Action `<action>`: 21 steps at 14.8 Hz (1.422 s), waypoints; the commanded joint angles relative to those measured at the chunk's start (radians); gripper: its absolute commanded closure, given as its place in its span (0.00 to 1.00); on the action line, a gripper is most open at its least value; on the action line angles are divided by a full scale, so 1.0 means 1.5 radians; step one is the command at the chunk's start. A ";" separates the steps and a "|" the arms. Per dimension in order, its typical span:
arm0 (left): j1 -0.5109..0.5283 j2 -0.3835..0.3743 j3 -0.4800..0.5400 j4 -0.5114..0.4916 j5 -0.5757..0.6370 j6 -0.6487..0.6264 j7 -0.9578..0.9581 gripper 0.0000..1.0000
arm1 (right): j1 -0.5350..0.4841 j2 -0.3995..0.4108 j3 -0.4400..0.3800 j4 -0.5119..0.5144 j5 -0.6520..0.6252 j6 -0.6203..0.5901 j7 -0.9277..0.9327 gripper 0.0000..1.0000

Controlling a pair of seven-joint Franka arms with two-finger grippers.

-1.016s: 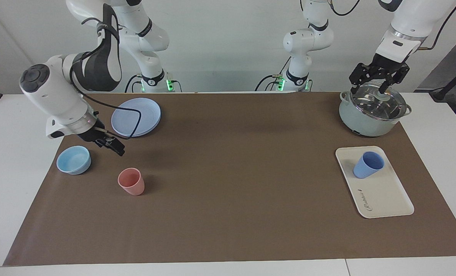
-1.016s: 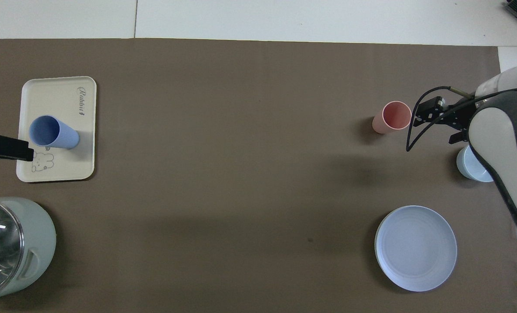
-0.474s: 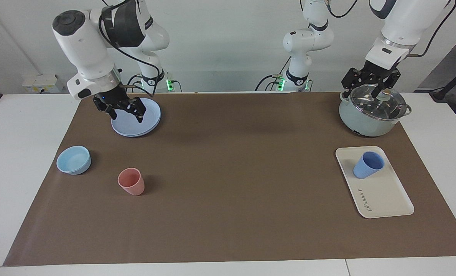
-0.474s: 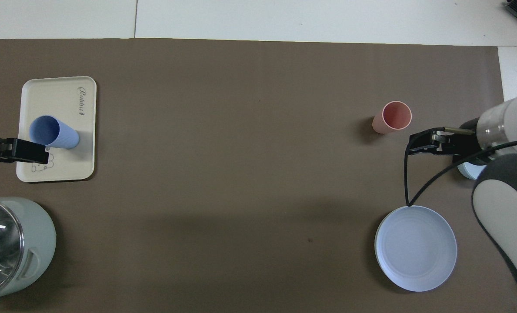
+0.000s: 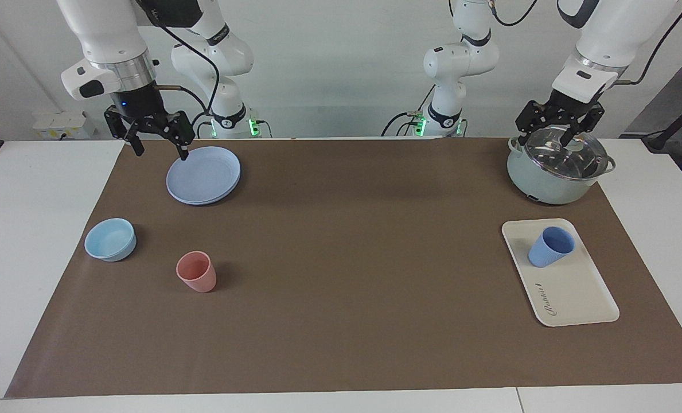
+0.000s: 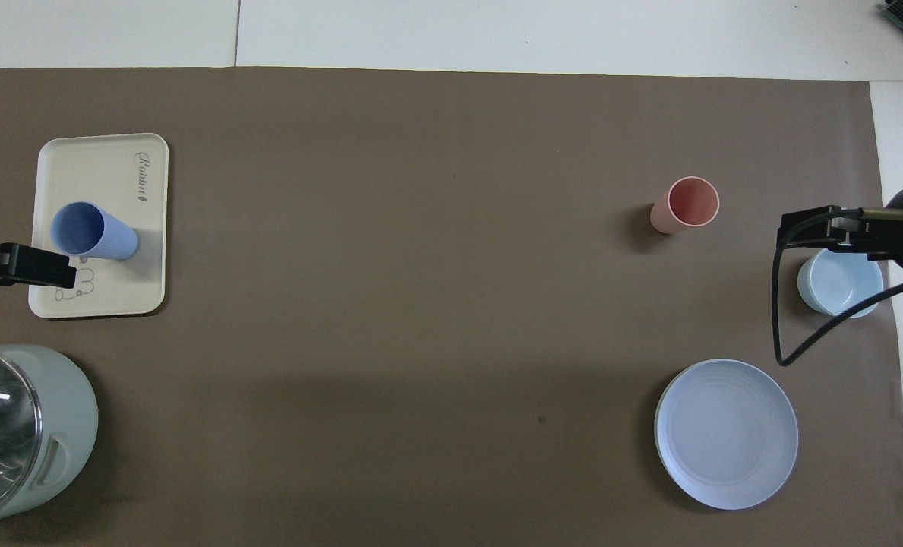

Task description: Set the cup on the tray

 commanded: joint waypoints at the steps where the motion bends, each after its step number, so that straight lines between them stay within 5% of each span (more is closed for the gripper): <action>1: -0.001 0.011 -0.001 0.010 -0.001 -0.007 0.011 0.00 | -0.004 0.063 0.004 0.093 -0.017 -0.053 -0.016 0.01; 3: -0.028 0.016 0.006 0.010 -0.003 0.002 0.011 0.00 | -0.005 0.099 0.004 0.154 -0.025 -0.100 -0.016 0.01; 5: -0.081 0.019 0.072 0.010 -0.007 -0.003 0.011 0.00 | -0.006 0.089 0.005 0.128 -0.021 -0.105 -0.011 0.01; 10: -0.082 0.020 0.071 0.011 -0.006 -0.013 0.012 0.00 | -0.013 0.019 0.003 0.030 -0.012 -0.099 -0.007 0.01; 21: -0.074 0.016 0.073 0.014 -0.006 0.000 0.014 0.00 | -0.015 0.010 -0.001 0.024 0.005 -0.099 -0.015 0.00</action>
